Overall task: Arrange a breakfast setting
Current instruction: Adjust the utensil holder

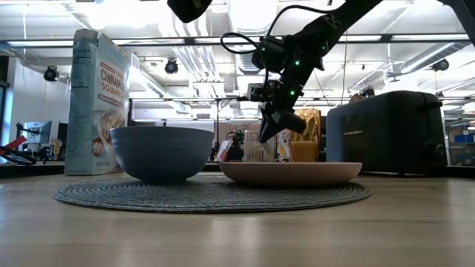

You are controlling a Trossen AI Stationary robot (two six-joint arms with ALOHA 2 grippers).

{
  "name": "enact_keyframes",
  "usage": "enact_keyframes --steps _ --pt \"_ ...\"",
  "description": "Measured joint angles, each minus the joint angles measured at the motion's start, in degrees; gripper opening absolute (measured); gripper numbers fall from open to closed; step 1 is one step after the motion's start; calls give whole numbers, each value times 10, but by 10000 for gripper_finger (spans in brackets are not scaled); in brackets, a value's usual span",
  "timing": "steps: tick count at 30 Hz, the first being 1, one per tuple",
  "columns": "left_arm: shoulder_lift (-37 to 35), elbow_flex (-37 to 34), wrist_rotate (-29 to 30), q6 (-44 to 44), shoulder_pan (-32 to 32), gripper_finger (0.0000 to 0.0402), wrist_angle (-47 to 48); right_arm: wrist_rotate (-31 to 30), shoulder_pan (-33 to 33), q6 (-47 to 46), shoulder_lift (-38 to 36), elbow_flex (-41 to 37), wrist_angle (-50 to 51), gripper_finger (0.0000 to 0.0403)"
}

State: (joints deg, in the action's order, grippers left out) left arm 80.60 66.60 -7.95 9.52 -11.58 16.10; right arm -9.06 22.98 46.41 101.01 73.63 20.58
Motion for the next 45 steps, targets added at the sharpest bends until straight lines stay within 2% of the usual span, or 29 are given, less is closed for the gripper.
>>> enact_keyframes --steps 6,17,22,31,39,45 --pt "-1 0 0 -3 6 76 5 1 0 24 0 0 -19 13" --pt "-6 0 -1 -13 11 76 9 14 0 66 8 62 -8 11" --pt "-7 0 -1 -13 12 76 12 38 1 62 42 121 38 11" --pt "-8 0 -1 -7 12 76 27 42 1 69 144 244 92 11" --pt "-19 0 0 15 12 76 47 50 8 57 229 372 185 11" --pt "-23 0 6 17 12 76 56 121 27 11 246 413 215 11"
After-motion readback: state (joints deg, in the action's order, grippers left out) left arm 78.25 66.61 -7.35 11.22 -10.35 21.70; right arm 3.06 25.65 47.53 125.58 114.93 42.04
